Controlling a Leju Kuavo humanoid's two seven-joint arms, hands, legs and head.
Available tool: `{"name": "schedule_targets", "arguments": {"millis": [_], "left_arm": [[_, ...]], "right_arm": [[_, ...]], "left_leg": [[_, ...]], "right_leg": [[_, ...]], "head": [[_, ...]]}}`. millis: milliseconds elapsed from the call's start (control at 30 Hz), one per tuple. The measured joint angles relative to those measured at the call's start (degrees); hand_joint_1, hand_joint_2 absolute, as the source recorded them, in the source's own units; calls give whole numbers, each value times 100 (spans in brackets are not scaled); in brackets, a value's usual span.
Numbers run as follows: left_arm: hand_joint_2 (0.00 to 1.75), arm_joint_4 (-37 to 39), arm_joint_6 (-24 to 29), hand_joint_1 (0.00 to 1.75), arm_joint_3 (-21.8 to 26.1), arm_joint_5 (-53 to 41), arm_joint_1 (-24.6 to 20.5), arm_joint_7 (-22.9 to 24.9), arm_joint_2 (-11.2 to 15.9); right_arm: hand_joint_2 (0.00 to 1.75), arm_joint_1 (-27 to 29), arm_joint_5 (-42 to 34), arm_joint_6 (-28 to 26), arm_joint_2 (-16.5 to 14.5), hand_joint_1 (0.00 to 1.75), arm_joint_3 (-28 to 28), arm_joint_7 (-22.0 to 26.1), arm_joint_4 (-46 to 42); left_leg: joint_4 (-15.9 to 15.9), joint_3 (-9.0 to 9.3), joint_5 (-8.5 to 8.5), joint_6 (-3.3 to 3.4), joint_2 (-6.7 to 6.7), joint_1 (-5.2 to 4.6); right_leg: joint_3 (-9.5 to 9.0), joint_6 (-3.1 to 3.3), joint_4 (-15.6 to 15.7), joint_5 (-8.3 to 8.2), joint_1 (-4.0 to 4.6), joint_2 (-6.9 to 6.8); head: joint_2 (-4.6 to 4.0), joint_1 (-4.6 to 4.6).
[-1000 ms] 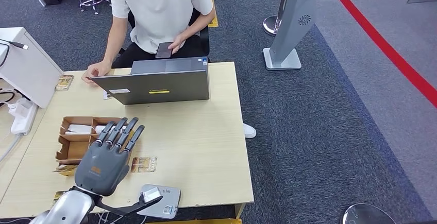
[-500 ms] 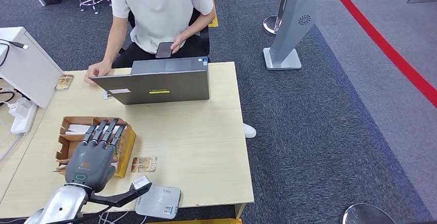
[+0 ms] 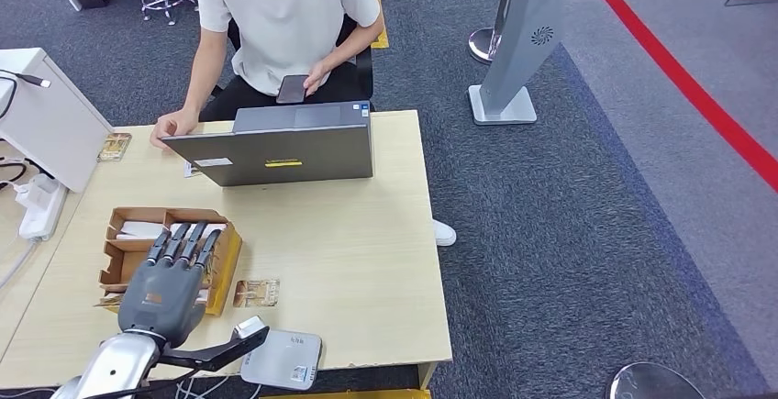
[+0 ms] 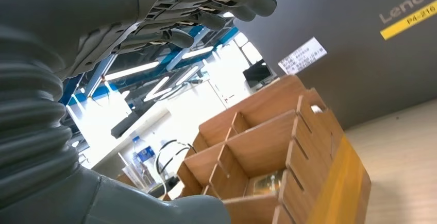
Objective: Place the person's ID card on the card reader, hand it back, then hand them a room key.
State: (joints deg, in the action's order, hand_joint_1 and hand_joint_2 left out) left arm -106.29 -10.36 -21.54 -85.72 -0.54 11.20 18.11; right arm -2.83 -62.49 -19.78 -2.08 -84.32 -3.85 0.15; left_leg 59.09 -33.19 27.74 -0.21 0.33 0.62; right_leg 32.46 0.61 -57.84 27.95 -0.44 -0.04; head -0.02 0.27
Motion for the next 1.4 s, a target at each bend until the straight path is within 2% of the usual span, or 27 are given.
{"name": "schedule_targets", "arguments": {"millis": [500, 800, 1400], "left_arm": [[175, 237, -103, 0, 21, -34, 359, -12, -183], [175, 300, -107, 0, 31, -36, 408, 7, -206], [175, 304, -146, 0, 468, -44, 474, 93, -204]], "right_arm": [[175, -19, -24, 0, 0, 0, -20, -15, 0], [175, -22, -39, -25, 10, 0, -26, 0, 2], [175, -19, -95, -15, 22, 0, -128, -42, 7]], "left_leg": [[0, 0, 0, 0, 0, 0], [0, 0, 0, 0, 0, 0], [0, -1, 0, 0, -1, 0]], "right_leg": [[0, 0, 0, 0, 0, -1], [0, 0, 0, 0, 0, -2], [0, 0, 0, 0, 0, -2]], "head": [[0, 0], [0, -1], [-1, -1]]}}
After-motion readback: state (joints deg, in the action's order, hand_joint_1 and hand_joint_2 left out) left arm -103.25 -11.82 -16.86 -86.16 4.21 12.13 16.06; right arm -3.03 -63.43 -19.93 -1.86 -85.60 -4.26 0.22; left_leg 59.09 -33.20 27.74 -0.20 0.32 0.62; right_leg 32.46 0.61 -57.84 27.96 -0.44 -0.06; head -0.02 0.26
